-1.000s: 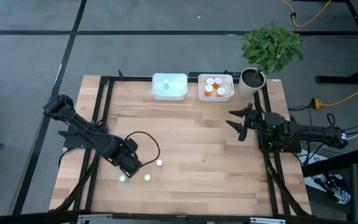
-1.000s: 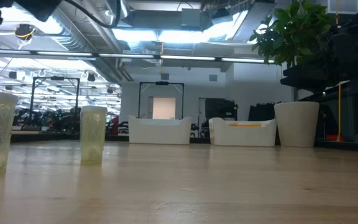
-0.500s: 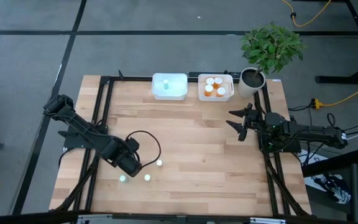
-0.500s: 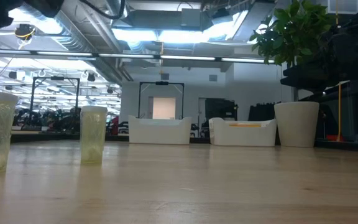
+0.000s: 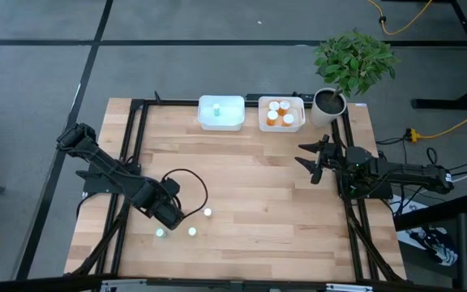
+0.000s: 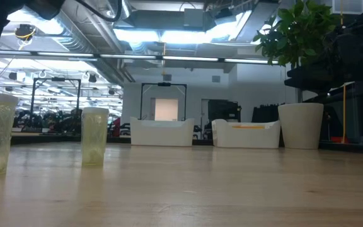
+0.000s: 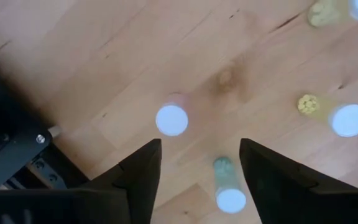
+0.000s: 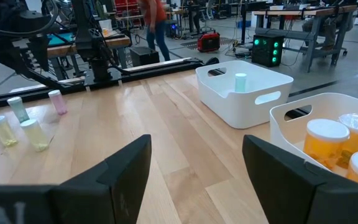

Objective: Pick and place medicine bottles into bin by pill shape (circle, oval)
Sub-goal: Put the pink tablet bottle into the left white bin

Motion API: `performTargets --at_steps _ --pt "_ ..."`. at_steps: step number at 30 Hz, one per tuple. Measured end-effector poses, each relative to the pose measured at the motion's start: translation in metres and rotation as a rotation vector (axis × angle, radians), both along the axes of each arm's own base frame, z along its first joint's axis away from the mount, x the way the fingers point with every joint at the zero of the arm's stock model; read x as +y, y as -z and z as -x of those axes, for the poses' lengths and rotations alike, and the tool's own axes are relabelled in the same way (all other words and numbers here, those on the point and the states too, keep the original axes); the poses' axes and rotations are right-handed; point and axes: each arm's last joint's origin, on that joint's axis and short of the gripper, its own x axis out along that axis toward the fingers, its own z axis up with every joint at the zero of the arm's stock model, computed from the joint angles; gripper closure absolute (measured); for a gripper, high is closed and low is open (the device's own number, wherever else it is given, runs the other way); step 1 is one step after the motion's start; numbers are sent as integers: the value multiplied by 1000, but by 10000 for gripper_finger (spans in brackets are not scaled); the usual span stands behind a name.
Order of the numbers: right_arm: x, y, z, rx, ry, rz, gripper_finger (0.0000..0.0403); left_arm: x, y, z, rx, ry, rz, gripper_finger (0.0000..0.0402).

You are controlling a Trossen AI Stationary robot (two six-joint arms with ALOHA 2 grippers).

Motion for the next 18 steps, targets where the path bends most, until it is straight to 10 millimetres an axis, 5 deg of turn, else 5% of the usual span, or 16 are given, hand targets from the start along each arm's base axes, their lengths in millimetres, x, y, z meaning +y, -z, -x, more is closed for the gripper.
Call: performTargets --at_steps 18 --pt "0 0 0 0 0 1 148 3 32 10 70 8 60 195"
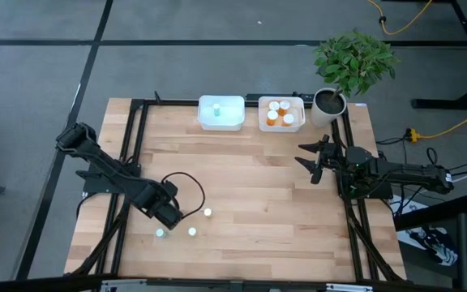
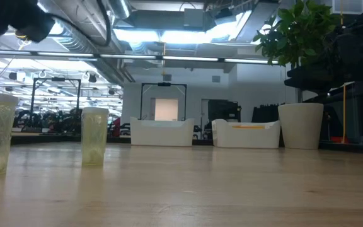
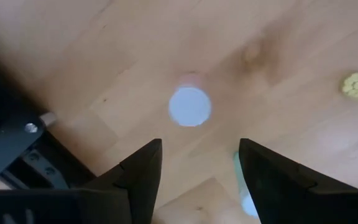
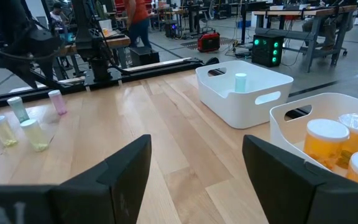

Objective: Pick and place medicine bottles into bin by pill shape (circle, oval)
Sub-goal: Put the pink tablet bottle into the left white bin

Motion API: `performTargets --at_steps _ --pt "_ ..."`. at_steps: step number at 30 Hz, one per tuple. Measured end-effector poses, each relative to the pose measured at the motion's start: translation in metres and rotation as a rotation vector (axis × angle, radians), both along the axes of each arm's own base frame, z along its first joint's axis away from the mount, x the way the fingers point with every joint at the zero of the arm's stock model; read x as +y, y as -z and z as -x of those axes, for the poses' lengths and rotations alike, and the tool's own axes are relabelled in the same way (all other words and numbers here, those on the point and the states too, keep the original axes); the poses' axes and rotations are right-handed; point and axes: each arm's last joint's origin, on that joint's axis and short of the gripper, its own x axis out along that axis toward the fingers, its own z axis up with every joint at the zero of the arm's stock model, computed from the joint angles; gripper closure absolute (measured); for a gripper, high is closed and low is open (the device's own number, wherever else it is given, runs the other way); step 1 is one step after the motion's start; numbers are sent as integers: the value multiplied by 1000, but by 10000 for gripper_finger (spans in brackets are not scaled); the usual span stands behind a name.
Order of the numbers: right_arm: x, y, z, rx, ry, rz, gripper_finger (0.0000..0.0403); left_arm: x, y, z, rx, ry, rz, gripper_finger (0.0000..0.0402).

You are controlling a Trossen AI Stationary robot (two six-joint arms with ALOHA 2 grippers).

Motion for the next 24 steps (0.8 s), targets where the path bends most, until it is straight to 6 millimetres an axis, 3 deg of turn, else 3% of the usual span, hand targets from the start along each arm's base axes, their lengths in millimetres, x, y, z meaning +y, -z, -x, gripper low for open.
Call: performTargets --at_steps 4,24 --pt "0 0 0 0 0 0 148 1 14 1 -15 23 14 195" --pt "0 0 0 0 0 0 148 20 48 2 -16 8 22 195"
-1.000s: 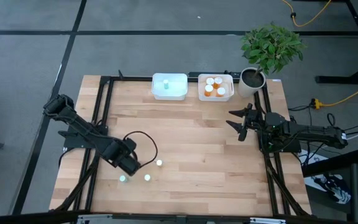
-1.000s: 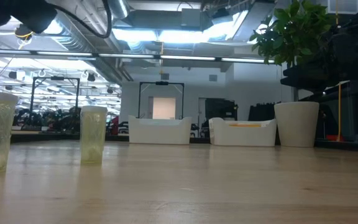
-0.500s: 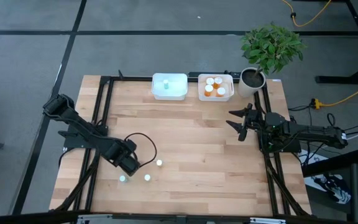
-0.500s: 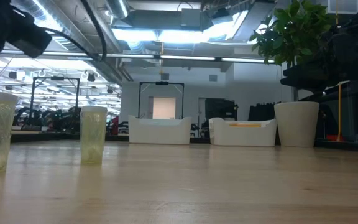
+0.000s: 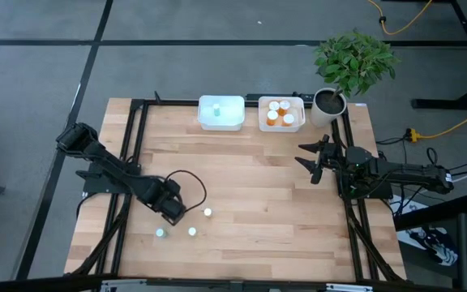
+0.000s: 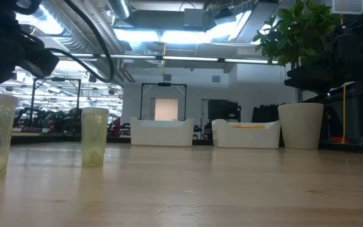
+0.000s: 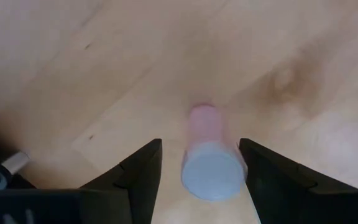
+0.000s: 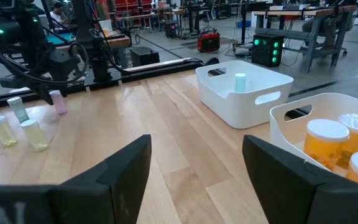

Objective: Pick and place medicine bottles into bin by pill shape (circle, oval)
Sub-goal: Put the pink tablet bottle into the left white bin

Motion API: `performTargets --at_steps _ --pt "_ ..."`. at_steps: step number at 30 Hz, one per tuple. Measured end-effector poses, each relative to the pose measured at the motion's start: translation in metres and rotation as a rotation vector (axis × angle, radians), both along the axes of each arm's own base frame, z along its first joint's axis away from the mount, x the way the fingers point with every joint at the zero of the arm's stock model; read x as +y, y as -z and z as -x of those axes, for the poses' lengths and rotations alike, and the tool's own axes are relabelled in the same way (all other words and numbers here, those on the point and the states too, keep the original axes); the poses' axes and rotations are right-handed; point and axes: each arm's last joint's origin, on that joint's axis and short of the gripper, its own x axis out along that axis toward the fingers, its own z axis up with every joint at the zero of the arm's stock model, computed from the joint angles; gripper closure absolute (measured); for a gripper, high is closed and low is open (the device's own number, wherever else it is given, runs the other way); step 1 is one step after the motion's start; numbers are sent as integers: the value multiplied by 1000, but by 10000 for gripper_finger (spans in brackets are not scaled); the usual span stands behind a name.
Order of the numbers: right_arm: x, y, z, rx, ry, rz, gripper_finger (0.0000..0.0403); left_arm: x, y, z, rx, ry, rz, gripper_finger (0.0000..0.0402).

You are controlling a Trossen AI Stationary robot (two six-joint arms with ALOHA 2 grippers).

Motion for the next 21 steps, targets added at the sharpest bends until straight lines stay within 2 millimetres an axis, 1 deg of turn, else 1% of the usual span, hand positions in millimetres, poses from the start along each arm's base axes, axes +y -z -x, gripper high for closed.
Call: performTargets --at_steps 5,8,18,21 --pt "0 0 0 0 0 0 148 2 0 -1 8 12 17 196" --pt "0 0 0 0 0 0 148 3 0 -2 11 7 24 205" --pt "0 0 0 0 0 0 148 2 0 -3 27 -17 75 279" --pt "0 0 0 0 0 0 148 4 -6 -8 2 -39 69 299"
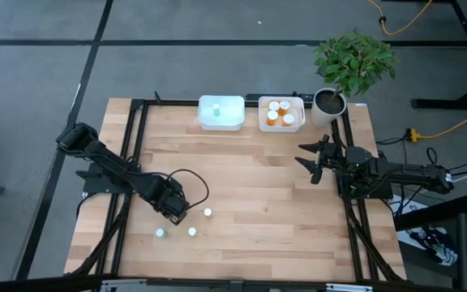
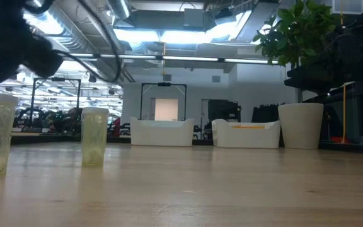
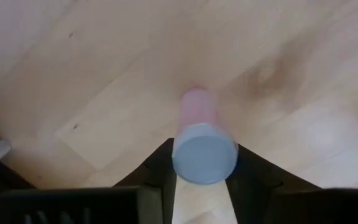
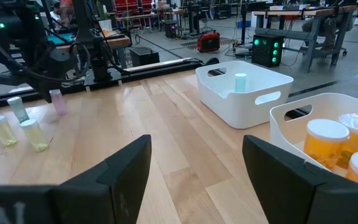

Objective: Pick and place medicine bottles into bin by pill shape (circle, oval)
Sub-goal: Put the pink tablet bottle into the left white bin

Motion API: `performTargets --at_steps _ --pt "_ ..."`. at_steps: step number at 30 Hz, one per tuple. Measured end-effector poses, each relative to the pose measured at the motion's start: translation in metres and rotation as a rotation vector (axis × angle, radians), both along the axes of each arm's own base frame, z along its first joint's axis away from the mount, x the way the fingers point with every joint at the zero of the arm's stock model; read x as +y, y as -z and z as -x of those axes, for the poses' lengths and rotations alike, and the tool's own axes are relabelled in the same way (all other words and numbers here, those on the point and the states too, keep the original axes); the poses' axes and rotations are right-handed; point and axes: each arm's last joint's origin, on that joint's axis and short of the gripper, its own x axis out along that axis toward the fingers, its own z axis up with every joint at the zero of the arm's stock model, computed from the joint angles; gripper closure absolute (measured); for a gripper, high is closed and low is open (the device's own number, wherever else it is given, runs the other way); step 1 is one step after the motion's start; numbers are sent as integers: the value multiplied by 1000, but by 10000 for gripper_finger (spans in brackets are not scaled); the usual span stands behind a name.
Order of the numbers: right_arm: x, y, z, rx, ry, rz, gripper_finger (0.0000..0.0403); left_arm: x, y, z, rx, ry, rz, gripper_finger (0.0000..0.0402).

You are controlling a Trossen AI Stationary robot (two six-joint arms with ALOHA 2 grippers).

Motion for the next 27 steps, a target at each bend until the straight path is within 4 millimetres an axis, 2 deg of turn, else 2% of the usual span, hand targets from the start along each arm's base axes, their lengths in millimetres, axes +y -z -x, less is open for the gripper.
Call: performTargets --at_steps 7,13,19,27 --pt "0 0 0 0 0 0 148 12 -19 -16 -41 20 -16 310" --pt "0 0 0 0 0 -1 148 45 -47 -36 -92 -1 -91 310" --pt "0 0 0 0 0 -1 148 107 -73 -56 -178 -120 -106 310" --pt "0 0 0 0 0 0 148 204 -106 -59 -298 -289 -211 311"
